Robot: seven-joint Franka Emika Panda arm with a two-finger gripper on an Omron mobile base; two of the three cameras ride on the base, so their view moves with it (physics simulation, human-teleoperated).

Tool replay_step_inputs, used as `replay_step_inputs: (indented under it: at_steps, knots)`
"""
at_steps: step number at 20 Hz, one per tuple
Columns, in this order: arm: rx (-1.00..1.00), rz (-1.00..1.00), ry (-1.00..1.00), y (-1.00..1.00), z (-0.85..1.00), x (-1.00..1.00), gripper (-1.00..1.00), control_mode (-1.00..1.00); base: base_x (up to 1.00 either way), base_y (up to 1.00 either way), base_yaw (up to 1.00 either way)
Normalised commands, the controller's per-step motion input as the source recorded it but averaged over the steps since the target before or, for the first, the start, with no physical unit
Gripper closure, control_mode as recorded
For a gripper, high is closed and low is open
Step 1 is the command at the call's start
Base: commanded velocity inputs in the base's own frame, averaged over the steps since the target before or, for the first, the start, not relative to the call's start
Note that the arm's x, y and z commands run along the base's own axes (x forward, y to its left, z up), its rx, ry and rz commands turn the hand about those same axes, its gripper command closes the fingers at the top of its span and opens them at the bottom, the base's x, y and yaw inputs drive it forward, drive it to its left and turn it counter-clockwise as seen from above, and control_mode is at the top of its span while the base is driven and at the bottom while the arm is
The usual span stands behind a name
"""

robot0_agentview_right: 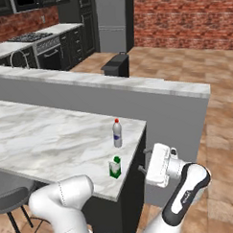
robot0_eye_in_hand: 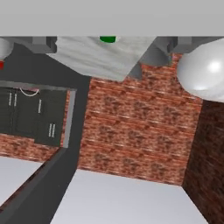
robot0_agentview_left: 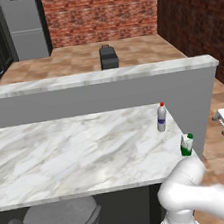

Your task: Move the drinks to the dining counter.

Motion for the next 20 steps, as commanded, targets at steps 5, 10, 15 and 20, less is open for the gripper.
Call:
replay_step_inputs:
  at_steps: [5,10,15,20]
  knots:
    - [-0.07,-0.65,0.02,0.02,0.16,-0.59,-1.00,-1.00,0.00,0.00,0.00]
    - [-0.08,-0.74,0.00,0.00,0.25,-0.45,-1.00,-1.00,0.00,0.00,0.00]
    - [-0.12,-0.73,0.00,0.03,0.45,-0.17,-1.00,-1.00,0.00,0.00,0.00]
    - [-0.13,-0.56,0.13,0.00,0.98,0.00,-1.00,-1.00,0.00,0.00,0.00]
